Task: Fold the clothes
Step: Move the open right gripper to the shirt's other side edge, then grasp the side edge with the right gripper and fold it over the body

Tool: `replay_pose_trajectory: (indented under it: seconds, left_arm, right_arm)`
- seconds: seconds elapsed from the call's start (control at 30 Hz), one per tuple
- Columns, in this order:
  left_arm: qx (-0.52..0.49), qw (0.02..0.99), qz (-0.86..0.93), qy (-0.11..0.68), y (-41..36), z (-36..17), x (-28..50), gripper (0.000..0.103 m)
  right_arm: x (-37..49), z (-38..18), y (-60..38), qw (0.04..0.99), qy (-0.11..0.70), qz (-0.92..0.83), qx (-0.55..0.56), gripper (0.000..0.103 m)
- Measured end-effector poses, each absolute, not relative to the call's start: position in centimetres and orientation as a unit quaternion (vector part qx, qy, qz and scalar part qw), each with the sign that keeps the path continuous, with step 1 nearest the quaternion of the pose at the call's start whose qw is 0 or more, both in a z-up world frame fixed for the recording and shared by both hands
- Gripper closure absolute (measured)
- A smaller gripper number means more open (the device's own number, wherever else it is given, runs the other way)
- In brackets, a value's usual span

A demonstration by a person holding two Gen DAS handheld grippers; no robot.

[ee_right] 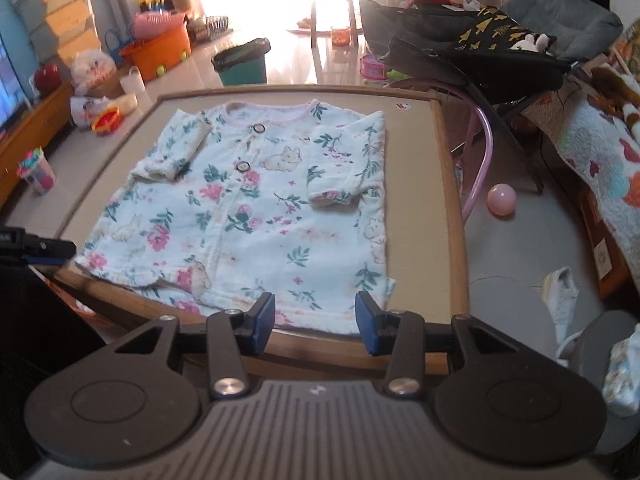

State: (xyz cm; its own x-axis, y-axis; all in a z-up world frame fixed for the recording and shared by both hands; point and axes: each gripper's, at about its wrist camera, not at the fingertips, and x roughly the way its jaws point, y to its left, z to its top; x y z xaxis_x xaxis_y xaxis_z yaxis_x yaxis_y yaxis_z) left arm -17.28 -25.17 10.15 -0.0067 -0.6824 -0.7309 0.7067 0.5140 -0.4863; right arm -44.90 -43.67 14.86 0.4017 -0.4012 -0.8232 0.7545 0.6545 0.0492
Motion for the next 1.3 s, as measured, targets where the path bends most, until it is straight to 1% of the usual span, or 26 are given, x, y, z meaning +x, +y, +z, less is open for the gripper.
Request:
replay_pose_trajectory:
  seconds: [0.07, 0.33, 0.53, 0.87, 0.93, 0.97, 1.1, 1.13, 1.17, 1.2, 1.3]
  left_arm:
    - [0.012, 0.704, -0.495, 0.509, -25.1, 10.1, -17.3, 0.034]
    - [-0.02, 0.7, -0.489, 0.52, -24.5, 9.9, -16.5, 0.032]
    - [-0.036, 0.696, -0.485, 0.528, -24.2, 9.7, -16.0, 0.032]
    - [-0.047, 0.694, -0.483, 0.533, -24.1, 9.5, -15.7, 0.032]
    - [-0.047, 0.693, -0.483, 0.533, -24.1, 9.5, -15.6, 0.031]
    - [-0.047, 0.693, -0.484, 0.532, -24.1, 9.5, -15.7, 0.031]
    - [-0.047, 0.692, -0.485, 0.532, -24.0, 9.5, -15.6, 0.031]
    - [-0.047, 0.692, -0.485, 0.532, -24.0, 9.5, -15.5, 0.031]
    - [-0.048, 0.692, -0.485, 0.533, -24.0, 9.5, -15.5, 0.03]
    - [-0.048, 0.692, -0.485, 0.533, -24.0, 9.5, -15.5, 0.03]
    - [-0.048, 0.692, -0.485, 0.533, -24.0, 9.5, -15.4, 0.03]
  right_arm:
    - [-44.9, 14.9, -44.5, 0.8, 0.415, -0.375, 0.218, 0.062]
    - [-43.3, 15.3, -51.6, 0.783, 0.369, -0.409, 0.288, 0.062]
    - [-41.1, 14.0, -56.3, 0.767, 0.35, -0.422, 0.334, 0.062]
    - [-39.4, 10.9, -58.0, 0.742, 0.379, -0.421, 0.358, 0.062]
    - [-39.3, 10.7, -58.0, 0.741, 0.381, -0.421, 0.358, 0.064]
    - [-39.2, 10.5, -58.0, 0.741, 0.382, -0.421, 0.357, 0.065]
    - [-38.9, 10.3, -57.9, 0.742, 0.389, -0.423, 0.345, 0.083]
    - [-38.8, 10.4, -57.9, 0.742, 0.389, -0.423, 0.345, 0.086]
    - [-38.8, 10.4, -57.9, 0.742, 0.389, -0.423, 0.346, 0.09]
    - [-38.6, 10.6, -57.7, 0.743, 0.39, -0.424, 0.34, 0.092]
    - [-38.0, 11.4, -57.1, 0.751, 0.394, -0.431, 0.308, 0.095]
